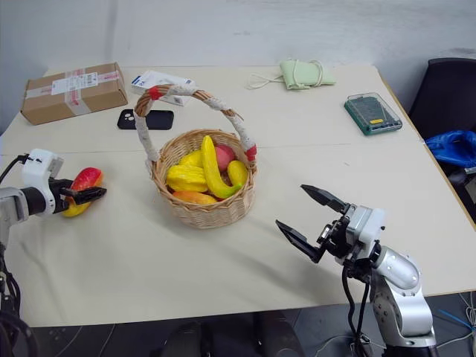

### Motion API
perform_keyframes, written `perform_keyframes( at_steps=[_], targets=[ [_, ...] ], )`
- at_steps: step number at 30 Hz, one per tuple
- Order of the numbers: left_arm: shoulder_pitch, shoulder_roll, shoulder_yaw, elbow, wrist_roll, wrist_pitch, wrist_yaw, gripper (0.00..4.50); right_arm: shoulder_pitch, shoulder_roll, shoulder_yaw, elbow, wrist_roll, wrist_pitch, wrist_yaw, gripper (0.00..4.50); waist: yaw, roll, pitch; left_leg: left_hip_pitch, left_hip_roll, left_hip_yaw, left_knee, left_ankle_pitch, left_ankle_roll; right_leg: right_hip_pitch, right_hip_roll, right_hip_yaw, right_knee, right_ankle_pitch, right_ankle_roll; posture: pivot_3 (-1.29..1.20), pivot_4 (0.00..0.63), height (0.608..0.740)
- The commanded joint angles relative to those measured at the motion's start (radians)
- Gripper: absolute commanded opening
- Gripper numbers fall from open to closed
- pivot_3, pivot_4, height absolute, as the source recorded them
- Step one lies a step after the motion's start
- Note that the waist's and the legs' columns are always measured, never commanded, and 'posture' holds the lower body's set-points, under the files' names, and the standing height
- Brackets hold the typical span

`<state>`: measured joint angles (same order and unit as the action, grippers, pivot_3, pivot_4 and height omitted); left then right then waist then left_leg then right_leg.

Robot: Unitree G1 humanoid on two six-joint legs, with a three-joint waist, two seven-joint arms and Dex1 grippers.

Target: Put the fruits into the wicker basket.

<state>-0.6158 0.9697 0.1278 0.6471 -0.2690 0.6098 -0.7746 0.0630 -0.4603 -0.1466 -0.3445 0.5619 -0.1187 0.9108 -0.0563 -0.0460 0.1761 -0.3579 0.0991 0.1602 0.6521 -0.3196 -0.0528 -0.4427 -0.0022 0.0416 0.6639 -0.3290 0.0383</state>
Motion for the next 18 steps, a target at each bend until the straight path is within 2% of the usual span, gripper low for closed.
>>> perform_keyframes(
  at_steps=[1, 4, 9, 11, 13, 15, 17, 18],
  targets=[
    [-0.005, 0.027, -0.047, 0.026, 0.025, -0.008, -0.136, 4.49, 0.009, -0.008, -0.038, -0.029, 0.007, -0.029, -0.002, 4.50, 0.000, 0.000, 0.000, 0.000, 0.000, 0.002, 0.001, 0.000, 0.000, 0.000, 0.000, 0.000, 0.001, 0.000, 0.000, 0.00, 0.150, 0.740],
    [-0.036, 0.023, -0.032, 0.109, 0.048, -0.075, -0.134, 3.88, 0.003, -0.010, -0.047, -0.027, 0.009, -0.029, -0.006, 4.50, -0.001, 0.000, 0.000, 0.002, -0.001, 0.006, 0.004, 0.000, 0.001, 0.001, 0.000, 0.003, 0.005, 0.000, 0.000, 0.00, 0.150, 0.740],
    [-0.029, 0.027, 0.021, 0.159, 0.020, -0.207, -0.223, 2.26, 0.004, -0.013, -0.050, -0.024, 0.004, -0.031, -0.006, 4.50, -0.002, 0.000, 0.000, 0.003, 0.000, 0.009, 0.009, 0.000, 0.002, 0.000, 0.000, 0.005, 0.012, 0.000, 0.000, 0.00, 0.150, 0.740],
    [-0.017, 0.033, 0.057, 0.171, 0.000, -0.255, -0.255, 1.86, 0.004, -0.013, -0.052, -0.021, 0.002, -0.033, -0.007, 4.50, -0.001, 0.000, 0.000, 0.003, 0.000, 0.009, 0.009, 0.000, 0.002, 0.000, 0.000, 0.005, 0.012, 0.000, 0.000, 0.00, 0.150, 0.740],
    [0.006, 0.031, 0.101, 0.170, -0.024, -0.328, -0.292, 1.83, 0.004, -0.016, -0.056, -0.017, 0.002, -0.033, -0.005, 4.50, -0.002, 0.000, 0.000, 0.003, 0.000, 0.009, 0.009, 0.000, 0.002, 0.000, 0.000, 0.005, 0.012, 0.000, 0.000, 0.00, 0.150, 0.740],
    [0.066, -0.006, 0.253, 0.023, -0.211, -0.362, -0.478, 1.83, 0.008, -0.024, -0.066, -0.013, 0.003, -0.033, -0.001, 4.50, -0.004, 0.000, 0.000, 0.003, 0.000, 0.010, 0.009, 0.000, 0.002, 0.000, 0.000, 0.005, 0.012, 0.000, 0.000, 0.00, 0.150, 0.740],
    [0.125, 0.010, 0.322, -0.114, -0.308, -0.239, -0.527, 1.83, 0.016, -0.034, -0.081, -0.011, 0.006, -0.034, 0.002, 4.50, -0.002, -0.002, 0.000, 0.002, 0.001, 0.010, 0.009, 0.000, 0.002, -0.001, 0.000, 0.005, 0.012, 0.000, 0.000, 0.00, 0.150, 0.740],
    [0.203, 0.043, 0.319, -0.243, -0.337, -0.163, -0.561, 1.83, 0.019, -0.040, -0.090, -0.007, 0.006, -0.034, 0.003, 4.50, -0.004, -0.003, -0.001, 0.002, 0.001, 0.010, 0.010, 0.000, 0.002, 0.000, 0.000, 0.005, 0.012, 0.000, 0.000, 0.00, 0.150, 0.740]
  ],
)
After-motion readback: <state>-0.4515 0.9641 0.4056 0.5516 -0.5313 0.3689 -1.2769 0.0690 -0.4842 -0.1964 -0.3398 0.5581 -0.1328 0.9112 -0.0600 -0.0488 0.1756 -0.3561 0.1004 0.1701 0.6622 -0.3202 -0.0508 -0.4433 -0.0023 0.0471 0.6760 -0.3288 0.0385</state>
